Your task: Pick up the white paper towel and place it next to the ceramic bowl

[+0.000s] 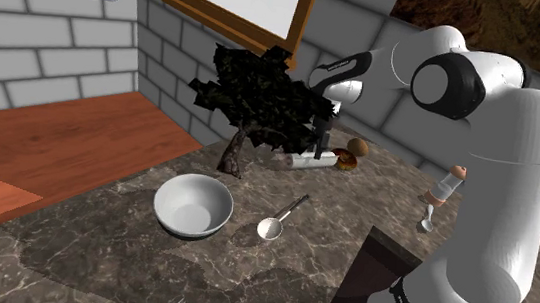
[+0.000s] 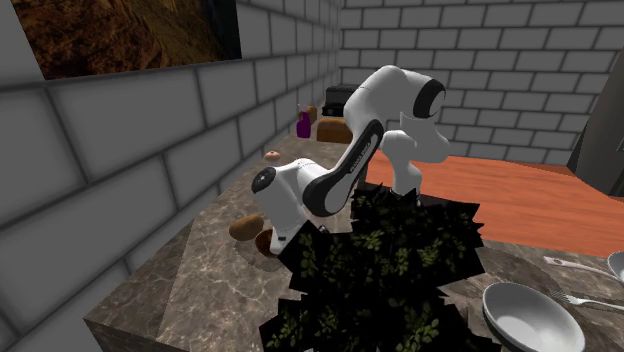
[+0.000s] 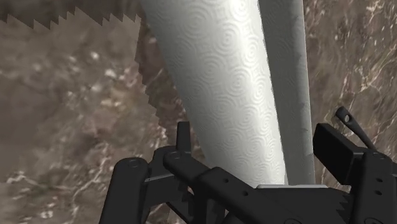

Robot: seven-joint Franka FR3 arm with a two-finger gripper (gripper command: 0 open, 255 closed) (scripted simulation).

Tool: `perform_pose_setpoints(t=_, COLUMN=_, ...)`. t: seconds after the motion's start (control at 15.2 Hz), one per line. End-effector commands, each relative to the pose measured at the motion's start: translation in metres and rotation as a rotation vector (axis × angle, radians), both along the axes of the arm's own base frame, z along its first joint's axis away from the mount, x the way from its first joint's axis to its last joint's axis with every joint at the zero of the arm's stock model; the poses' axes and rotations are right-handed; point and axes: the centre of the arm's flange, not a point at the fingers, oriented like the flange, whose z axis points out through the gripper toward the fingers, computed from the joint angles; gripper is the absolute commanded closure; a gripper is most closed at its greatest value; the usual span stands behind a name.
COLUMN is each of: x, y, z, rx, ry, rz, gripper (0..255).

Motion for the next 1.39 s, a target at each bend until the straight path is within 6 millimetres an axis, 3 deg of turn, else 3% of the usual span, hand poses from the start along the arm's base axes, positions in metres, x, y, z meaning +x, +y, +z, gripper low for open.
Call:
perform_pose_setpoints(t=0.0, x=-0.001, y=0.0, z=-0.002, rx=0.001, ry=0.003, rz=0.0, gripper=255)
perform_pose_setpoints(t=0.53, x=-0.001, y=0.0, z=-0.002, rx=0.0, ry=0.003, rz=0.0, gripper=255)
perform_pose_setpoints(t=1.32, x=-0.001, y=0.0, z=0.062, rx=0.0, ry=0.003, rz=0.0, gripper=255)
